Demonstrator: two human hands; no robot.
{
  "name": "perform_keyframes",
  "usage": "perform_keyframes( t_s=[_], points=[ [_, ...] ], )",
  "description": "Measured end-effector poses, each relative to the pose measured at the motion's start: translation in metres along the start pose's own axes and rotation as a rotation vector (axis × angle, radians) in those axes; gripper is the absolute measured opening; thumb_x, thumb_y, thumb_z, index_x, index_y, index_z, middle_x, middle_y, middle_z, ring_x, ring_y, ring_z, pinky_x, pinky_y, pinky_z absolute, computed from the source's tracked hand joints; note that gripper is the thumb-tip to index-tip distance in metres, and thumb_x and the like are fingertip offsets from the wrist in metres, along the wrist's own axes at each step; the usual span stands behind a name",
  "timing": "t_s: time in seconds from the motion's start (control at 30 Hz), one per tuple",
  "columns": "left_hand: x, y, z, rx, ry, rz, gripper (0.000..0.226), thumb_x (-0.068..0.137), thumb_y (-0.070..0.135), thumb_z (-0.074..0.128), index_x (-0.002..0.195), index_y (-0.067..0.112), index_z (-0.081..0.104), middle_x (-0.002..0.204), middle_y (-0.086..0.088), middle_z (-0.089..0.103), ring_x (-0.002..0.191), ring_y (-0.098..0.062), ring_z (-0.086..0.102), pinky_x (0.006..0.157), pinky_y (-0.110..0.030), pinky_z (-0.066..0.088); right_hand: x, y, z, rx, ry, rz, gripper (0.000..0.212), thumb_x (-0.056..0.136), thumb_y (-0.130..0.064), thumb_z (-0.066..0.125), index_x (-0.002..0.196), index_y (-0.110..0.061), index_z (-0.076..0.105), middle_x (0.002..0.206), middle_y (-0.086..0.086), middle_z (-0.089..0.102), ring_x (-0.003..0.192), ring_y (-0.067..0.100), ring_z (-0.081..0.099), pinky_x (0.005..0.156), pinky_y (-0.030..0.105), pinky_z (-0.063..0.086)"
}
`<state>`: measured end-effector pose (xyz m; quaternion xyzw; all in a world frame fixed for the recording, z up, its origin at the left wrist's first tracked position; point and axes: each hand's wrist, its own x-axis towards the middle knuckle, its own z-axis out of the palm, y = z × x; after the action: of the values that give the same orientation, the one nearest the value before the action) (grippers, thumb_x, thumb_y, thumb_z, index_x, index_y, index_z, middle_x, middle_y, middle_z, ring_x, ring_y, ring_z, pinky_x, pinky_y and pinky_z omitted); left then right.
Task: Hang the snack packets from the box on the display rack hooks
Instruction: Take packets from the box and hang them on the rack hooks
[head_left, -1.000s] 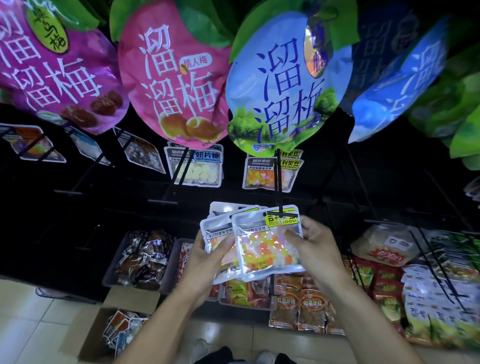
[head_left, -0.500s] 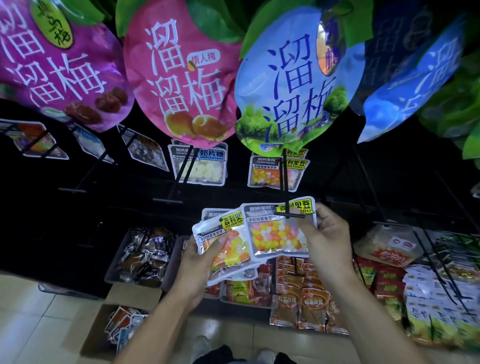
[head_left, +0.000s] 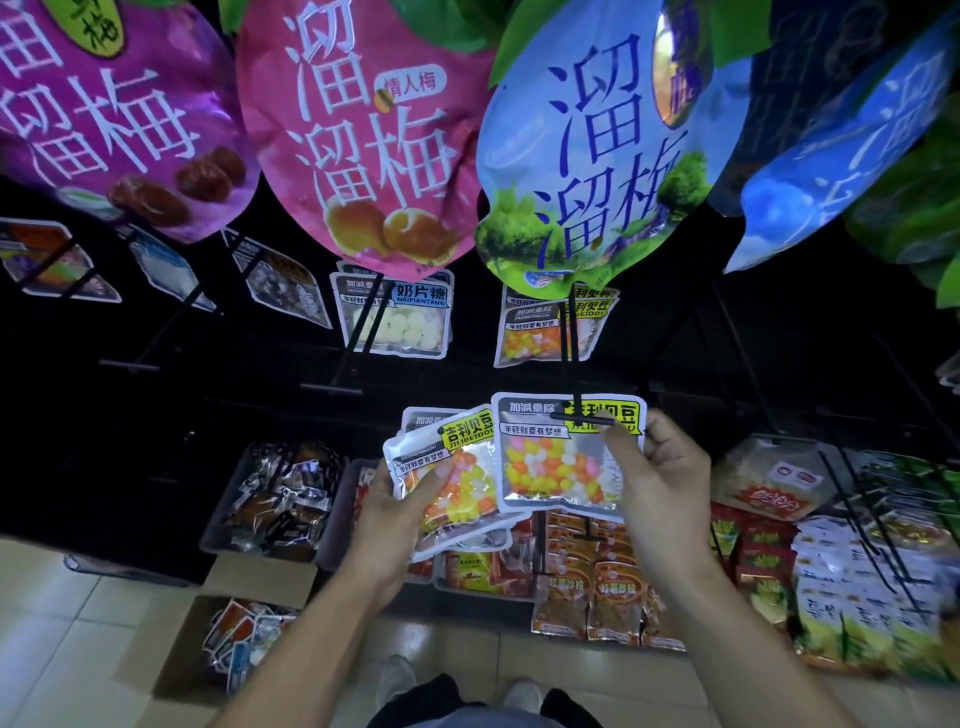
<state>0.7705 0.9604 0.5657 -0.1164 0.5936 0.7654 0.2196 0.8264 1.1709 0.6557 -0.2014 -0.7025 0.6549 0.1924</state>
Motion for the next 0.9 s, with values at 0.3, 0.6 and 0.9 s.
perform_keyframes(
  t_s=[0.3, 0.6, 0.9],
  points=[
    [0.004, 0.002, 0.008, -0.029, -0.014, 0.018, 0.053, 0.075, 0.034, 0.079, 0.125, 0.027, 0.063, 0.115, -0.002, 0.078, 0.104, -0.024, 0.076, 0.096, -0.056, 0.057, 0.010, 0.000, 0.005, -0.023, 0.029, -0.056, 0.010, 0.099, -0.020, 0.064, 0.094, -0.017, 0.072, 0.073, -0.007, 0.069, 0.062, 0.000, 0.058, 0.062, 0.010, 0.045],
    [0.000, 0.001, -0.007, -0.027, 0.040, 0.007, 0.052, 0.078, 0.032, 0.077, 0.127, 0.021, 0.064, 0.115, -0.004, 0.078, 0.104, -0.026, 0.076, 0.100, -0.057, 0.055, 0.076, 0.005, 0.030, 0.021, 0.058, 0.020, 0.028, 0.100, -0.030, 0.064, 0.084, -0.007, 0.062, 0.073, -0.003, 0.053, 0.068, 0.006, 0.049, 0.072, 0.025, 0.043],
    [-0.004, 0.010, -0.008, -0.049, 0.032, 0.033, 0.050, 0.078, 0.029, 0.076, 0.126, 0.022, 0.063, 0.116, -0.006, 0.078, 0.105, -0.028, 0.076, 0.096, -0.055, 0.058, 0.106, 0.012, 0.037, 0.063, 0.235, 0.022, 0.015, 0.092, -0.022, 0.076, 0.100, -0.014, 0.067, 0.081, -0.016, 0.069, 0.071, -0.009, 0.064, 0.074, 0.012, 0.048]
  ],
)
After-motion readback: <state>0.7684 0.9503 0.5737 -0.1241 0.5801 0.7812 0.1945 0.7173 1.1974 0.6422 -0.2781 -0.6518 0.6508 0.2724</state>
